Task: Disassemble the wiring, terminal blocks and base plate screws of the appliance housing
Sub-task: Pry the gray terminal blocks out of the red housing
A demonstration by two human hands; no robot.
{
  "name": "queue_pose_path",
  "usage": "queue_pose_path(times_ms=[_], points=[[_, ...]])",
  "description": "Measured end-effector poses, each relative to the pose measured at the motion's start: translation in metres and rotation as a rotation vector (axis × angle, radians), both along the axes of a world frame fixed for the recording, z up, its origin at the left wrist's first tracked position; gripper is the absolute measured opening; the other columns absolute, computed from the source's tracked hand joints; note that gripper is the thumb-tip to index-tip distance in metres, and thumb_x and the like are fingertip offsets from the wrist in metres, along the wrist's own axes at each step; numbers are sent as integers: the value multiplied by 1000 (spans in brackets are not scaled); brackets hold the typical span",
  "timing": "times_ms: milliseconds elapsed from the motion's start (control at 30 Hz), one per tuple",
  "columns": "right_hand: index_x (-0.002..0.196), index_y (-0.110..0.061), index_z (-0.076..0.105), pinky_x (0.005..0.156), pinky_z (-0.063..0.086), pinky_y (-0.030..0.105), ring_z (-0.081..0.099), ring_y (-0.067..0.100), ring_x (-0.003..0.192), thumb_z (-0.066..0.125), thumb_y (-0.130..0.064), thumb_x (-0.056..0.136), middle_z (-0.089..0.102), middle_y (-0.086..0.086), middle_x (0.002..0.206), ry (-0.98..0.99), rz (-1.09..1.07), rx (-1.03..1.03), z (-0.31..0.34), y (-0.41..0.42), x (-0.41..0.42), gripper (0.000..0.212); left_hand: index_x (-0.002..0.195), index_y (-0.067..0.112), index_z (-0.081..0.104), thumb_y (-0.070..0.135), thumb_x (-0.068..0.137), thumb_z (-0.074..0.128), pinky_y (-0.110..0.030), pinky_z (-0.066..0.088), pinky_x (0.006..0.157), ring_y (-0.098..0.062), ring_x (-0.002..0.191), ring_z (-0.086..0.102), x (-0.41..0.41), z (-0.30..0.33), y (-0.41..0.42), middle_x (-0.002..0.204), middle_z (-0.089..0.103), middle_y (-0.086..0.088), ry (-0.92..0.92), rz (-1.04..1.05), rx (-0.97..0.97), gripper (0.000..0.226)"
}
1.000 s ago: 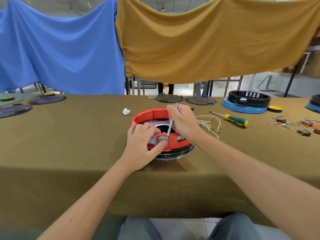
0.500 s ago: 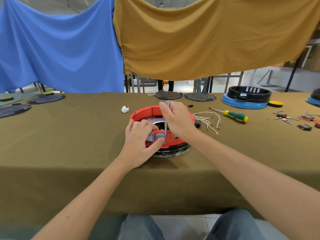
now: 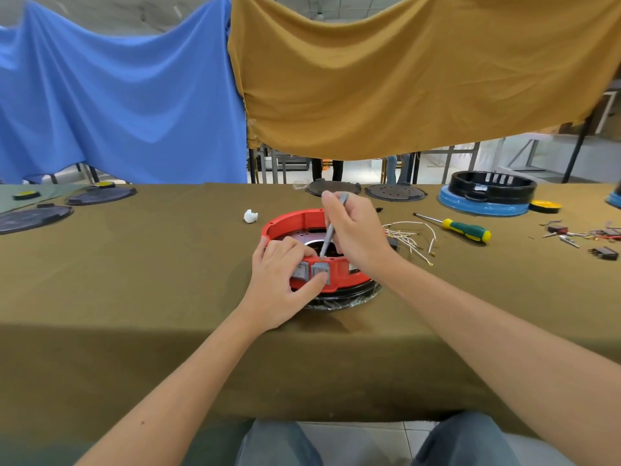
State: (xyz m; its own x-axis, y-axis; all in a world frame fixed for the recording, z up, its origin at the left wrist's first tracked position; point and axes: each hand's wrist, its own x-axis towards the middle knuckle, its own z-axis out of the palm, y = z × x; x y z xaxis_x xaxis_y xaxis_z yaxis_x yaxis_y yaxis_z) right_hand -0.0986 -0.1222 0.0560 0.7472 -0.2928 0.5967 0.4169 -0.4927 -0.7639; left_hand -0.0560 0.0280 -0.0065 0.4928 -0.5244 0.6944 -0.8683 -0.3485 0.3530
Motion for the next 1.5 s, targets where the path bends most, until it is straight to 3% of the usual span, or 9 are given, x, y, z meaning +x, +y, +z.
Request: queue_pose_path(times_ms=[100,300,467,633,800,933,1167,1333,1500], points=[[64,2,45,51,32,18,39,12,48,48,-19,105,41,0,52,-46,31,-233,3,10,-2,45,91,27,50,59,82,50,-48,14,117,-8,98,42,1,-1,0,91,45,16,-14,-1,-13,33],[69,6,47,52,32,31,39,26,51,48,-21,105,48,21,59,-1,59,-560,10,16,-5,45,111,23,62,64,84,46,-46,14,118,-8,110,46,4,-2,0,106,55,13,-50,7,20,52],[64,-6,43,60,38,45,35,20,58,44,-22,104,41,13,64,216,45,-583,23,24,9,43,112,26,63,65,83,48,-47,12,119,-2,102,41,4,-2,-1,101,48,23,-44,-1,-13,51],[57,-13,33,56,32,38,30,18,53,45,-20,102,34,3,56,344,62,-601,26,27,19,47,119,30,61,67,83,48,-51,17,116,0,106,39,5,-1,-2,110,53,20,-39,-3,-6,53],[62,-4,41,58,36,40,35,18,55,44,-24,105,40,8,59,233,41,-606,21,25,11,47,117,29,61,68,83,47,-48,12,119,-3,110,43,5,-3,-2,111,55,17,-37,8,-1,54],[66,-1,46,51,30,24,35,13,50,47,-26,106,42,5,56,58,59,-614,14,18,-6,47,109,24,63,67,82,48,-48,14,118,-3,106,42,5,-3,-2,105,52,17,-52,22,0,53],[64,-6,43,55,30,36,31,16,55,44,-22,105,37,8,60,192,41,-474,15,20,10,44,106,24,64,68,81,47,-46,13,119,-3,102,42,4,-2,-2,99,50,18,-49,22,-12,53],[61,-8,41,52,30,34,31,14,51,43,-22,102,36,0,54,312,59,-491,18,21,21,44,115,28,63,68,82,47,-50,12,118,-2,104,40,4,-1,-3,104,50,21,-40,5,-13,53],[64,-7,45,53,32,30,33,12,52,43,-23,104,38,3,57,160,26,-393,12,21,14,44,101,27,60,67,81,48,-47,12,119,-2,101,42,4,-2,-2,97,45,23,-41,7,-26,46]])
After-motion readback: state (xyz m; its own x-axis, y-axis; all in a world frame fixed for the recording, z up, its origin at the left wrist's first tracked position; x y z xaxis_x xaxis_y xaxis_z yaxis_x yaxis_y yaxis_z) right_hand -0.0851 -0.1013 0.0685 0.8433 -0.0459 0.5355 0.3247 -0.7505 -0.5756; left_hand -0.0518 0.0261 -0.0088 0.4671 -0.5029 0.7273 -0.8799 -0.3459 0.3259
